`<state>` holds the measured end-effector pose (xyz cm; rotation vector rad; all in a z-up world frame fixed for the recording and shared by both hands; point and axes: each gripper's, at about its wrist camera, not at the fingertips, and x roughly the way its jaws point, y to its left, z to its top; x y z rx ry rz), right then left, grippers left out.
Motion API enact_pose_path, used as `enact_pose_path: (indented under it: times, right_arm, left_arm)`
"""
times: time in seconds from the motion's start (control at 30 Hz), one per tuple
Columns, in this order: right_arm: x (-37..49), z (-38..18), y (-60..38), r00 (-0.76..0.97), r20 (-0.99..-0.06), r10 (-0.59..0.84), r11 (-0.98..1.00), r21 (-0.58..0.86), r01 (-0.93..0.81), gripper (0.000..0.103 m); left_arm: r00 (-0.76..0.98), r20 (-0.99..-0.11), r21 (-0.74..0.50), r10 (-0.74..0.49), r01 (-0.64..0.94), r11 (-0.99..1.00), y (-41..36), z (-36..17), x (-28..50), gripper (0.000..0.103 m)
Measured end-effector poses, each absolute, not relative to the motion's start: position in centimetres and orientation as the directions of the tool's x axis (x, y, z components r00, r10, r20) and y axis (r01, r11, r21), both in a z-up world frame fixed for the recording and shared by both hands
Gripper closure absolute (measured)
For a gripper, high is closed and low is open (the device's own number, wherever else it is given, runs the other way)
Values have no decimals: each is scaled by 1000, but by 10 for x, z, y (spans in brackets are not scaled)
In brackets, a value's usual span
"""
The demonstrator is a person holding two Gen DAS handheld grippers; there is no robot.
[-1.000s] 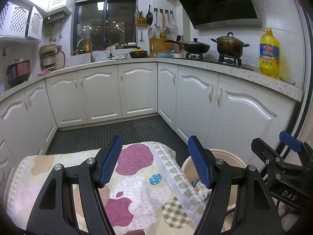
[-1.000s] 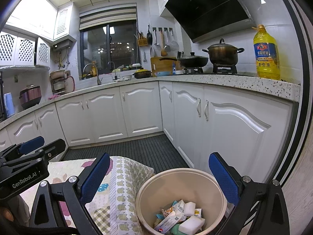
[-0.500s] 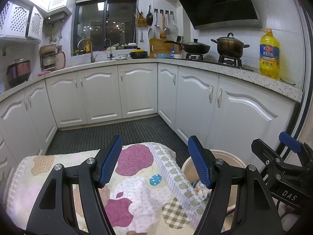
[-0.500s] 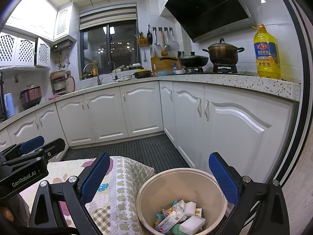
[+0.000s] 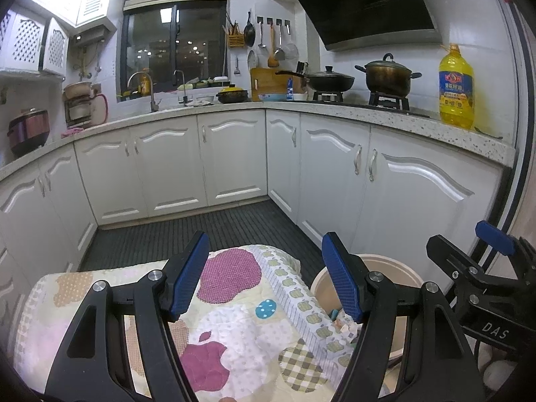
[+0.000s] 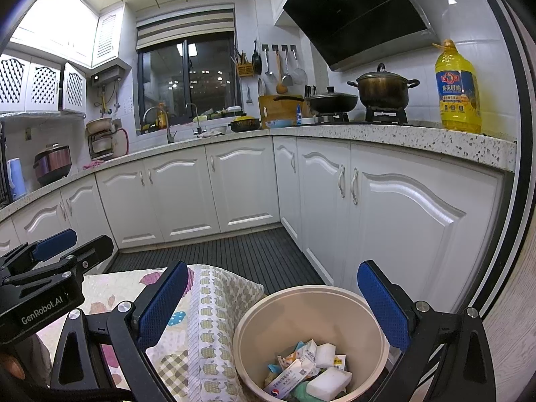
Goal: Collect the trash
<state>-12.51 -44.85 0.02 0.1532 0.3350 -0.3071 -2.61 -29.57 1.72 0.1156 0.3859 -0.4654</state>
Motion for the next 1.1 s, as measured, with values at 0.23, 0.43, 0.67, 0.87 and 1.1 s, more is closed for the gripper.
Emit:
enact_pose_path:
  times: [0.23,0.43,0.67,0.87,1.1]
  right_arm:
    - [-122,-2,-453,897,-352,-267,943,97,319,3]
    - [-122,-2,-454,896,-354,-269,943,94,320,3]
    - [-120,-3,-459,894,-359,-270,941,97,323,3]
    - [-119,-3,-460,894,-359,-269,942,95,322,3]
    - [-119,-3,-460,893,-361,-269,943,92,321,2]
  left_arm:
    - [820,-389,23,-421,465,885,-296,16,-25,34]
    - [832,-387,72,-396,456,887,-301,13,-28,34]
    - [836,-392,97,-383,452,887,-306,9,-30,34]
    - [823,-398,78,-406,471,879,-304,7,-27,34]
    - [811,-409,70,-417,484,872,-303,5,-27,34]
